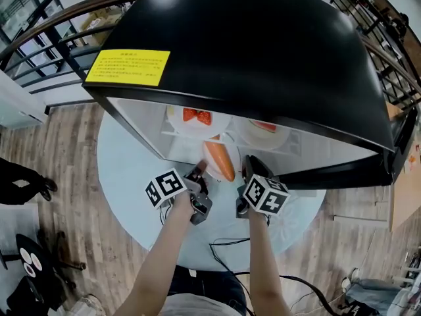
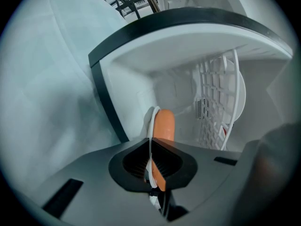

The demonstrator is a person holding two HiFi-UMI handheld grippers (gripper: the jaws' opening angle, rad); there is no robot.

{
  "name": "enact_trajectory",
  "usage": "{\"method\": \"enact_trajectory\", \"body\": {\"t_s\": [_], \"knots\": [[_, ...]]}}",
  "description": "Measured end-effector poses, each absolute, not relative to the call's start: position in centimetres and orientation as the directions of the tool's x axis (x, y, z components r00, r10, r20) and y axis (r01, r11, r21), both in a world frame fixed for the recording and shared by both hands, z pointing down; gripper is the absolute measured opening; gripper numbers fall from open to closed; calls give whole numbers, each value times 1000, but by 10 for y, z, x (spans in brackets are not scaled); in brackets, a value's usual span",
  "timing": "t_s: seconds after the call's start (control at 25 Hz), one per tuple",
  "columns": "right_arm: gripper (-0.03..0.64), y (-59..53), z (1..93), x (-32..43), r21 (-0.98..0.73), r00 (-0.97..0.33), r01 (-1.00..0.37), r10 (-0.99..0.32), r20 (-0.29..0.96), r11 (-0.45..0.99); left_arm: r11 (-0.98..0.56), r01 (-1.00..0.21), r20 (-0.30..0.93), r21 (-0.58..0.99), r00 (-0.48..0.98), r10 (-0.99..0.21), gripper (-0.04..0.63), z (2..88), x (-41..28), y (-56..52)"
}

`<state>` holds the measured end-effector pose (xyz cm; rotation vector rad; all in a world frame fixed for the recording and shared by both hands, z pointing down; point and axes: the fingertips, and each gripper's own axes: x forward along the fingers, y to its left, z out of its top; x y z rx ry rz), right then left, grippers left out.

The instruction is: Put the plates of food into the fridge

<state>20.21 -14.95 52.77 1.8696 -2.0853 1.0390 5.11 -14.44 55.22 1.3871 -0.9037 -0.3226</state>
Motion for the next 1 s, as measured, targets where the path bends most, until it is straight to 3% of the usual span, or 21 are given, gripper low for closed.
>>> {"method": "enact_trajectory", "body": {"t_s": [0.12, 0.24, 0.44, 0.6, 1.0], "knots": [[51, -131, 491, 201, -347, -197, -937, -883, 427, 41, 214, -291, 355, 932, 634, -687, 20, 553, 51, -145], [40, -111, 461, 165, -336, -321, -919, -887, 331, 207, 228, -264, 346, 937, 633, -693, 20, 553, 53, -146], [17, -77, 508, 101, -301, -472, -881, -719, 511, 365, 236, -242, 338, 941, 637, -693, 20, 555, 53, -145], [14, -74, 548, 87, -319, -473, -881, -640, 606, 349, 232, -239, 333, 943, 648, -685, 20, 554, 55, -145], [12, -94, 559, 93, -427, -450, -880, -658, 604, 210, 215, -265, 341, 940, 709, -617, 20, 555, 63, -143]]}}
